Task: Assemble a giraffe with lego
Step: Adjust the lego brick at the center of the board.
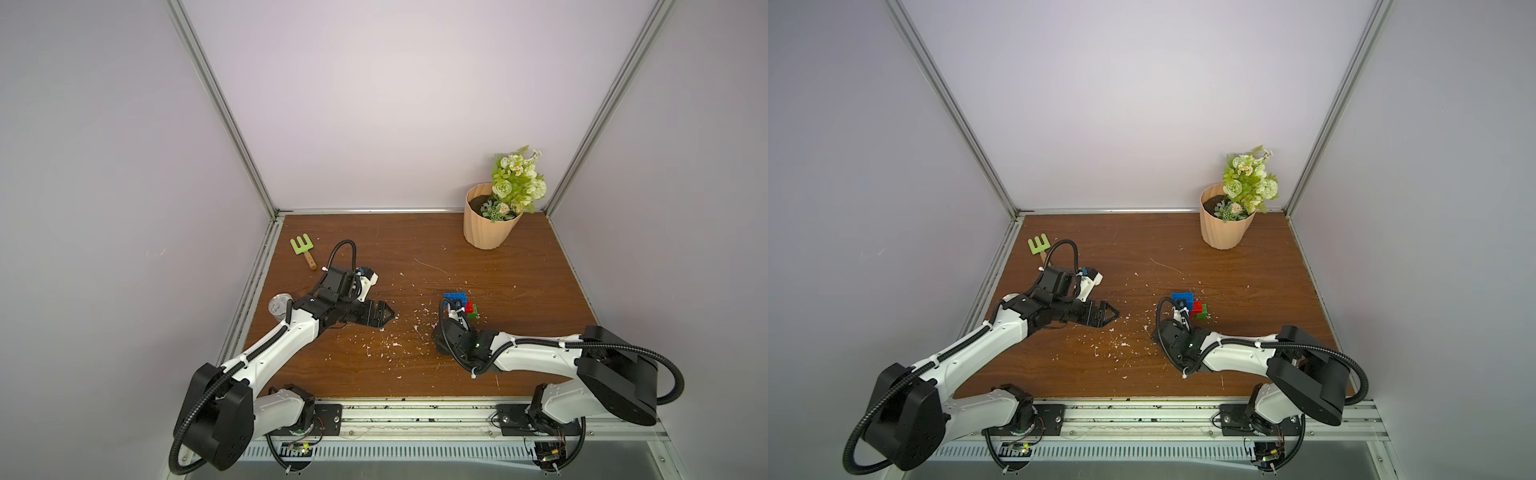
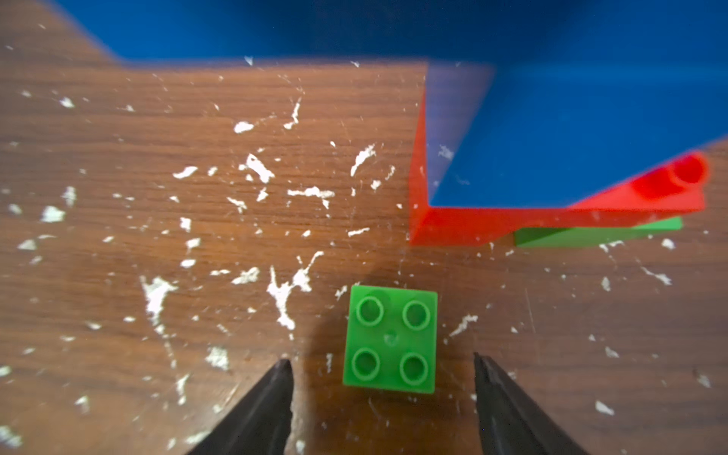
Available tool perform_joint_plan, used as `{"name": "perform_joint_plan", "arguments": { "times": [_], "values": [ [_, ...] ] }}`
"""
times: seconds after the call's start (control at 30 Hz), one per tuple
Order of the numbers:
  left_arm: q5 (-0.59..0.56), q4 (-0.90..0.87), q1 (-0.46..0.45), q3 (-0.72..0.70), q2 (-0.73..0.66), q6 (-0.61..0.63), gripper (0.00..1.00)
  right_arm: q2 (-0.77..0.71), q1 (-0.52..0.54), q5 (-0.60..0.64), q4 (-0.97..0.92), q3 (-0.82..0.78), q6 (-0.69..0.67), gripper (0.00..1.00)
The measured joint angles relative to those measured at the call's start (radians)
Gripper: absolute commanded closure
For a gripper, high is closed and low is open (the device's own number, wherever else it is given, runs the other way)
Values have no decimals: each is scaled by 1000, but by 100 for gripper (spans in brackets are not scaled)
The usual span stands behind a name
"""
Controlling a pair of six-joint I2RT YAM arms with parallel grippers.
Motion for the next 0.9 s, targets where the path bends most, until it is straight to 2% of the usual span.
{"name": "perform_joint_plan", "arguments": {
  "times": [0.17, 0.3, 0.9],
  "values": [
    [0, 0, 0, 0, 0, 0, 0, 47, -21, 27, 64, 1, -20, 31],
    [0, 0, 0, 0, 0, 0, 0, 66, -27, 46, 103, 1, -29, 39],
    [-2, 0, 0, 0, 0, 0, 0, 43, -7, 43, 49, 1, 2, 68]
  ]
}}
